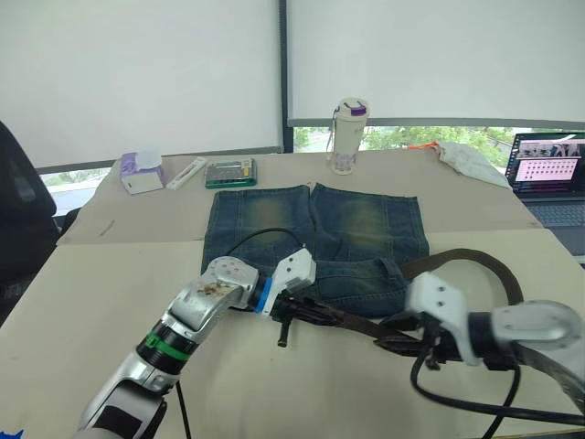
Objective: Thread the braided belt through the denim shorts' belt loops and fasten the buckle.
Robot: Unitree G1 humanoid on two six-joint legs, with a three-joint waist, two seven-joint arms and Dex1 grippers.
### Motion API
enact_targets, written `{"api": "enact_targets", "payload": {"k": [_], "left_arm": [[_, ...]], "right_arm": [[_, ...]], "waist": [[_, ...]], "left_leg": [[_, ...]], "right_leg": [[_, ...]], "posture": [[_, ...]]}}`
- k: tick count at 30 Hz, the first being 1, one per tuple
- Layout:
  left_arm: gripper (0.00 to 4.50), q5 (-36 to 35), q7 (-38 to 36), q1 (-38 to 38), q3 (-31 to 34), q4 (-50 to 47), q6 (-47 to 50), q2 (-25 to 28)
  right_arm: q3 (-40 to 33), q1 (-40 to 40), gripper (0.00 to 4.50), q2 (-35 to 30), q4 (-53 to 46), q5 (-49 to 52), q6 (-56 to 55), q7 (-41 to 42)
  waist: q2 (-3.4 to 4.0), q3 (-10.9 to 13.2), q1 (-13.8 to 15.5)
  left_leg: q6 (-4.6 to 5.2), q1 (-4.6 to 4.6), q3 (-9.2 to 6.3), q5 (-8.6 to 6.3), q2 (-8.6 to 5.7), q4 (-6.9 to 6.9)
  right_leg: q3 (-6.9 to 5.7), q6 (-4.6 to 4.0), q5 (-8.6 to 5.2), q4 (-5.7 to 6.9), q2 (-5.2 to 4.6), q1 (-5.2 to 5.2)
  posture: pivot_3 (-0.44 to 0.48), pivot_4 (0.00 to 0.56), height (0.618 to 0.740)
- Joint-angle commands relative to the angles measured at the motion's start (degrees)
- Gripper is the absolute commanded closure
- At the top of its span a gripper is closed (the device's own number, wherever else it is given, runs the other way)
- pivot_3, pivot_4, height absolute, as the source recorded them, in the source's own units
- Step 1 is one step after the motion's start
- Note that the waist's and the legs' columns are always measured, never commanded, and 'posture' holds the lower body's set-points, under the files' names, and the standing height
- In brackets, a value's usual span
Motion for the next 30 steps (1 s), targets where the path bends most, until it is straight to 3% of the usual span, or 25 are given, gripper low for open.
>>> {"api": "enact_targets", "payload": {"k": [1,5,9,12,21,30], "left_arm": [[4.50,-10.5,7.7,-5.1,8.9,1.9,18.4,-5.6],[4.50,-15.7,13.6,-7.2,14.1,2.8,28.7,-10.3],[4.50,-20.7,17.7,-8.9,20.1,3.7,35.1,-13.3],[4.50,-23.6,17.3,-9.0,21.4,2.7,37.9,-12.4],[4.50,-29.0,18.2,-8.0,23.2,0.4,42.1,-10.1],[4.50,-32.0,20.2,-6.8,25.6,0.0,43.7,-8.1]], "right_arm": [[-20.8,3.7,2.65,5.9,-5.0,20.7,4.3,-7.4],[-22.7,10.2,2.65,8.4,-9.5,34.9,2.1,-20.6],[-16.4,13.7,2.65,9.7,-11.6,39.9,-1.2,-33.0],[-11.0,13.8,2.65,12.9,-10.6,40.6,-4.5,-40.0],[-4.2,11.3,2.65,17.8,-7.3,48.2,-15.3,-45.9],[-4.9,9.6,2.65,17.8,-5.7,55.2,-22.9,-47.6]], "waist": [[-0.13,0.1,0.5],[-0.14,0.1,0.0],[-0.12,0.1,-0.8],[-0.08,0.1,-0.7],[-0.07,0.0,-0.7],[-0.02,0.0,-0.7]], "left_leg": [[0.27,-0.04,-0.08,-0.15,0.01,0.02],[0.26,0.08,-0.07,-0.15,0.06,-0.02],[0.14,0.13,0.05,-0.08,0.09,-0.04],[-0.09,0.12,0.07,0.04,0.10,-0.04],[-0.12,0.12,0.08,0.07,0.03,-0.03],[-0.12,0.12,0.08,0.07,0.04,-0.05]], "right_leg": [[-0.04,0.01,0.01,0.00,0.03,0.02],[0.00,0.01,0.01,0.06,0.09,0.03],[0.12,0.01,0.01,0.08,0.03,0.01],[0.08,0.02,0.00,0.06,0.11,-0.01],[0.11,0.03,0.00,0.04,0.09,0.00],[0.11,0.03,0.00,0.03,0.12,0.00]], "posture": [[0.000,0.150,0.740],[0.000,0.150,0.740],[0.000,0.150,0.740],[0.000,0.150,0.740],[0.000,0.150,0.740],[0.000,0.150,0.740]]}}
